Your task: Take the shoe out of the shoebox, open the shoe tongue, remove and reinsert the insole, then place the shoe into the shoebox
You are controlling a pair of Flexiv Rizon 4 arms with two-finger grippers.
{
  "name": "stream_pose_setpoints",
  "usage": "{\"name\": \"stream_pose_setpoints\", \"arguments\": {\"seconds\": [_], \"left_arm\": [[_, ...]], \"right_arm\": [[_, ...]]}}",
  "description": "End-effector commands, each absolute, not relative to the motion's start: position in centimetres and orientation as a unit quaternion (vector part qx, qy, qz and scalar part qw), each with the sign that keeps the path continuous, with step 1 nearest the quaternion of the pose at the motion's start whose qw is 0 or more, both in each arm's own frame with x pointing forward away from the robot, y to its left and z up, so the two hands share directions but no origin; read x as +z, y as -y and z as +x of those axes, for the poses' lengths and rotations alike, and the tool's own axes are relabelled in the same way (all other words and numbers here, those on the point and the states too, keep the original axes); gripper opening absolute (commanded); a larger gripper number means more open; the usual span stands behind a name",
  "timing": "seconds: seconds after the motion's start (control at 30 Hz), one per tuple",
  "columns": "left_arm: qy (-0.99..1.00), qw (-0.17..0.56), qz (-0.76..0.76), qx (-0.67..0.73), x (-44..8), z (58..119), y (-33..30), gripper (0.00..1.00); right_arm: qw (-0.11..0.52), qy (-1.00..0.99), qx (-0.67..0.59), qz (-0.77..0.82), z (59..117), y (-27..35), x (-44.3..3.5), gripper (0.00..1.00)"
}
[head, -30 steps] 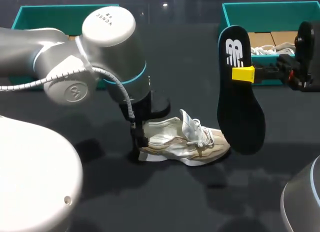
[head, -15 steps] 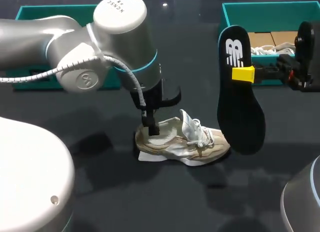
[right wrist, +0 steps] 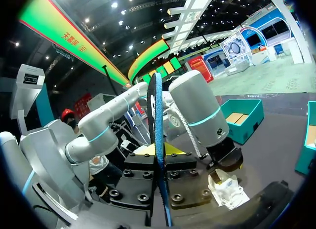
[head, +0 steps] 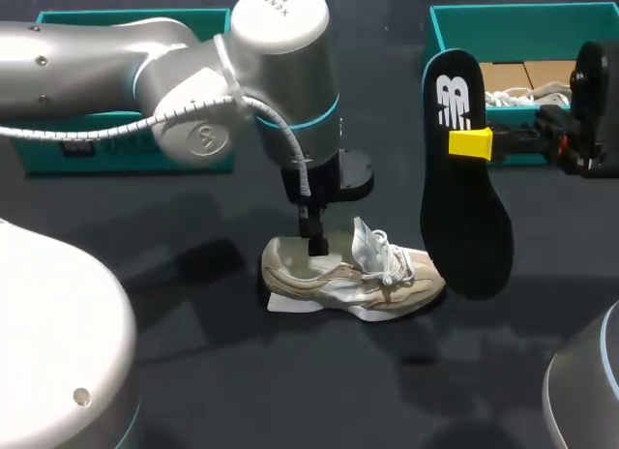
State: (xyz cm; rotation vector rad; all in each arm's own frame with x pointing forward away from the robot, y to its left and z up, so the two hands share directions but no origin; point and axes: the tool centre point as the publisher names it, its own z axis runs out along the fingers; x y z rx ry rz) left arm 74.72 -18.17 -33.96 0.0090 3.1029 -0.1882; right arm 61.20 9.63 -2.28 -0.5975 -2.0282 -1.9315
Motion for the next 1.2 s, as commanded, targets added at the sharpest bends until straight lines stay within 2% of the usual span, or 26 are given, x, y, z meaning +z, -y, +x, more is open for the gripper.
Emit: {"name": "stream_pose_setpoints", "arguments": {"seconds": [0.03, 0.07, 0.27, 0.37, 0.47, 0.57, 0.67, 0.73, 0.8, 0.83, 0.87, 0.9, 1.2], "left_arm": [[-0.998, 0.023, 0.000, -0.062, -35.4, 74.7, 18.6, 1.00], [-0.998, 0.022, 0.002, -0.062, -35.6, 74.7, 18.7, 0.94], [-0.998, 0.017, 0.008, -0.057, -37.1, 74.6, 19.4, 0.92], [-0.998, 0.015, 0.007, -0.055, -37.6, 74.7, 19.6, 0.82], [-0.998, 0.016, 0.004, -0.053, -38.1, 74.8, 19.7, 0.79], [-0.999, 0.011, 0.002, -0.050, -38.4, 74.9, 19.7, 0.69], [-0.999, 0.008, 0.004, -0.049, -38.6, 75.0, 19.7, 0.65], [-0.999, 0.004, 0.005, -0.048, -38.7, 75.0, 19.8, 0.49], [-0.999, 0.001, 0.006, -0.046, -38.8, 75.0, 19.8, 0.40], [-0.999, 0.000, 0.006, -0.046, -38.8, 75.0, 19.8, 0.32], [-0.999, -0.001, 0.007, -0.046, -38.8, 75.0, 19.8, 0.22], [-0.999, -0.001, 0.007, -0.046, -38.8, 75.0, 19.8, 0.00], [-0.998, -0.015, 0.035, -0.047, -38.2, 74.8, 19.4, 0.00]], "right_arm": [[0.136, 0.700, -0.669, -0.210, 60.7, -9.6, -2.4, 0.00], [0.136, 0.700, -0.669, -0.210, 60.7, -9.6, -2.4, 0.00], [0.136, 0.700, -0.669, -0.210, 60.7, -9.6, -2.4, 0.00], [0.136, 0.700, -0.669, -0.210, 60.7, -9.6, -2.4, 0.00], [0.136, 0.700, -0.669, -0.210, 60.7, -9.6, -2.4, 0.00], [0.136, 0.700, -0.669, -0.210, 60.7, -9.6, -2.4, 0.00], [0.136, 0.700, -0.669, -0.210, 60.7, -9.6, -2.4, 0.00], [0.136, 0.700, -0.669, -0.210, 60.7, -9.6, -2.4, 0.00], [0.136, 0.700, -0.669, -0.210, 60.7, -9.6, -2.4, 0.00], [0.136, 0.700, -0.669, -0.210, 60.7, -9.6, -2.4, 0.00], [0.136, 0.700, -0.669, -0.210, 60.7, -9.6, -2.4, 0.00], [0.136, 0.700, -0.669, -0.210, 60.7, -9.6, -2.4, 0.00], [0.136, 0.700, -0.669, -0.210, 60.7, -9.6, -2.4, 0.00]]}}
